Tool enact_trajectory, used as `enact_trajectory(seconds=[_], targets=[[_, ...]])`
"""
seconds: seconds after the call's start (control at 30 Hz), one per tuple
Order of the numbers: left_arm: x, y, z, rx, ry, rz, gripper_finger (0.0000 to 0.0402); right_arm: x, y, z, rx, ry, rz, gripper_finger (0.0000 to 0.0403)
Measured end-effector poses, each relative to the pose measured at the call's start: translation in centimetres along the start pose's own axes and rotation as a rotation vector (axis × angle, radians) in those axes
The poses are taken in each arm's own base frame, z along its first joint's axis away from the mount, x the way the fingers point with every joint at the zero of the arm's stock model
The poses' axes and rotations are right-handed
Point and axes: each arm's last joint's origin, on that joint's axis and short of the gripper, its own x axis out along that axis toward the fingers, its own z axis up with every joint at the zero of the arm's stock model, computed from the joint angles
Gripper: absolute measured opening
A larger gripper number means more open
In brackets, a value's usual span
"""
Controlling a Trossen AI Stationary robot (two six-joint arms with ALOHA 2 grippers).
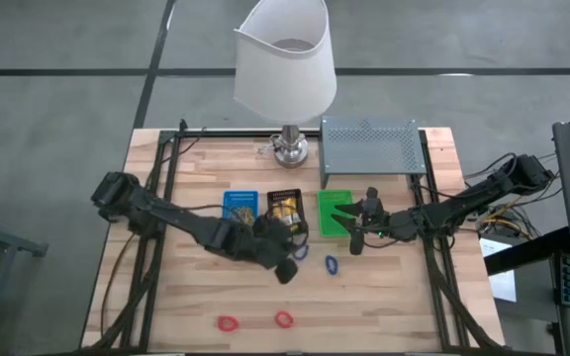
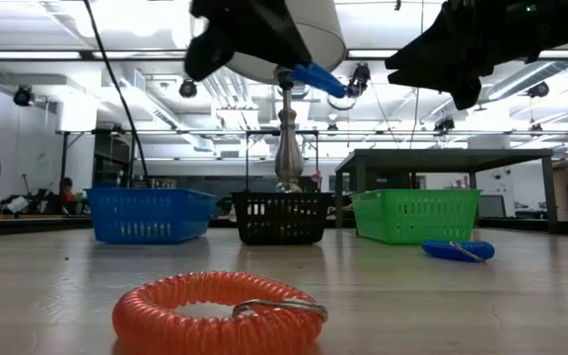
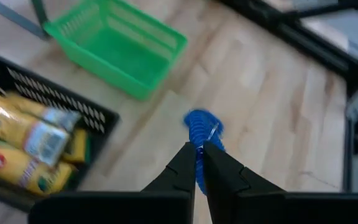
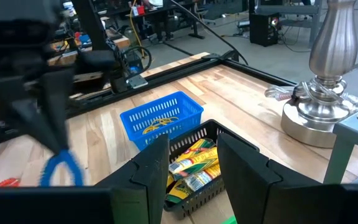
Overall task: Pick & Place Office Desk Supplies
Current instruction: Put the blue spring keychain into the green bin
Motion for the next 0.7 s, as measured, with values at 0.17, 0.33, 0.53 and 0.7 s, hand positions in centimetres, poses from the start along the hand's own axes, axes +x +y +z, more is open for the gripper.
enact_trajectory(seconds=[0.17,0.33,0.53,0.7], targets=[[1.4,1.5,1.5,-0.023,-0.139,0.024,0.0023,0.0,0.0,0.0,0.000,0.000,0.001,0.0134],[2.6,3.0,2.5,0.034,-0.247,-0.005,0.0023,0.0,0.0,0.0,0.000,0.000,0.001,0.0134],[3.8,4.7,3.3,0.010,-0.358,-0.048,0.0023,0.0,0.0,0.0,0.000,0.000,0.000,0.0134],[5.9,5.7,2.8,0.017,-0.358,-0.045,0.0023,0.0,0.0,0.0,-0.001,0.001,0.000,0.0134]])
